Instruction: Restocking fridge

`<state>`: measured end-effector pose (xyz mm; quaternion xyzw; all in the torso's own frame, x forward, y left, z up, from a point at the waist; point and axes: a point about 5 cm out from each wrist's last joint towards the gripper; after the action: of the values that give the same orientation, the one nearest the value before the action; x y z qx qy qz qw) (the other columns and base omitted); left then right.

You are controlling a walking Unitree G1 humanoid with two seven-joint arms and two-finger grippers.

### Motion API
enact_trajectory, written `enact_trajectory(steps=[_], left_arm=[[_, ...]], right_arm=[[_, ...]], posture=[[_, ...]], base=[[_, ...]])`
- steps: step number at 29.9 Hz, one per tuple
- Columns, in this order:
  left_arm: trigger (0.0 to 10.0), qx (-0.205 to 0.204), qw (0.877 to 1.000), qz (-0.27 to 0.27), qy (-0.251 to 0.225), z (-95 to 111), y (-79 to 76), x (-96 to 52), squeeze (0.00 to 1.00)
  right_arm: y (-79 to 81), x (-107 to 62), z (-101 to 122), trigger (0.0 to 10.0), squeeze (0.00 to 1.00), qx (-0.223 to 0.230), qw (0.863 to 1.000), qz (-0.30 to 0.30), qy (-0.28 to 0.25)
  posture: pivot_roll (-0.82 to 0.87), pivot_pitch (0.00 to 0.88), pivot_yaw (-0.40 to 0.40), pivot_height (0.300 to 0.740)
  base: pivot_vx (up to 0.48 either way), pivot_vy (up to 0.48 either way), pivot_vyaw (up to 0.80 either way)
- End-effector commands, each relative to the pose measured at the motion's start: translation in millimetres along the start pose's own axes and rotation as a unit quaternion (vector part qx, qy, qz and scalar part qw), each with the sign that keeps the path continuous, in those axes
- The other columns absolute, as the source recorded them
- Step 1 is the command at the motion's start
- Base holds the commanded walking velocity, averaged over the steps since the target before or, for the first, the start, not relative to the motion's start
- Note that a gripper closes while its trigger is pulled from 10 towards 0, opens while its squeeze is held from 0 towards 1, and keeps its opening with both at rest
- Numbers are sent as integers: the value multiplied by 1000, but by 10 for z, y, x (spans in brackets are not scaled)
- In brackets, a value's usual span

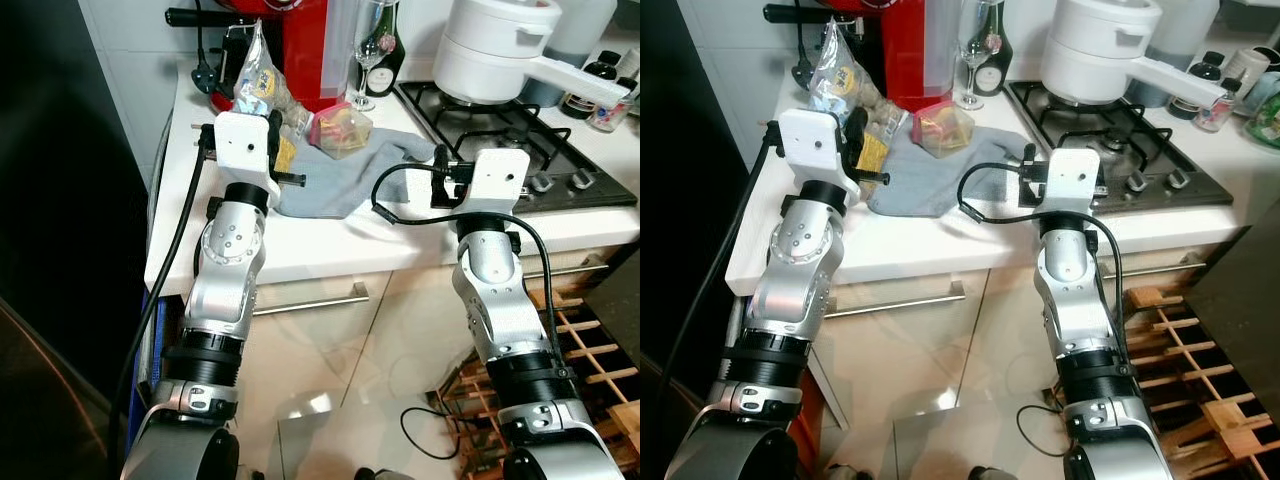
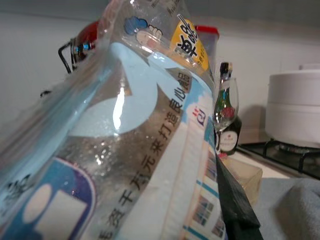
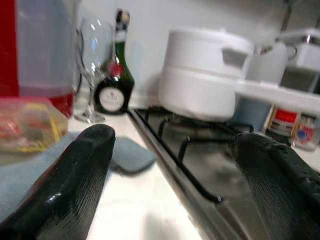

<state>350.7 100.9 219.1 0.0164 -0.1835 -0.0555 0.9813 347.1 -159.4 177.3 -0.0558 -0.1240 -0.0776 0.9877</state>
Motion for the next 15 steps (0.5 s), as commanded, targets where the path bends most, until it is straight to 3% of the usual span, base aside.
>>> enact_trajectory(steps=[1,15], left_arm=[[10000,0,1000,-10,-12,82,-93,59,0],[10000,-12,1000,-13,-8,60,-199,79,0]], right_arm=[[-46,28,7,10000,0,9,1000,-9,1],[-34,12,-28,10000,0,3,1000,9,5]], posture=[[-75,0,-23,740],[-92,0,-31,740]], base=[[-277,0,0],[-279,0,0]])
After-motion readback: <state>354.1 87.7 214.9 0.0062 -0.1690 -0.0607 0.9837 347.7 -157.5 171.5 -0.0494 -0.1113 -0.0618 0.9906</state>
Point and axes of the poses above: a point about 5 cm out from each wrist's last joint towards the gripper, its own x axis pointing out of the wrist towards the gripper, its own z axis along the axis of the wrist's last joint, y = z × x, and after that the axes turned 1 degree about -x, right-handed
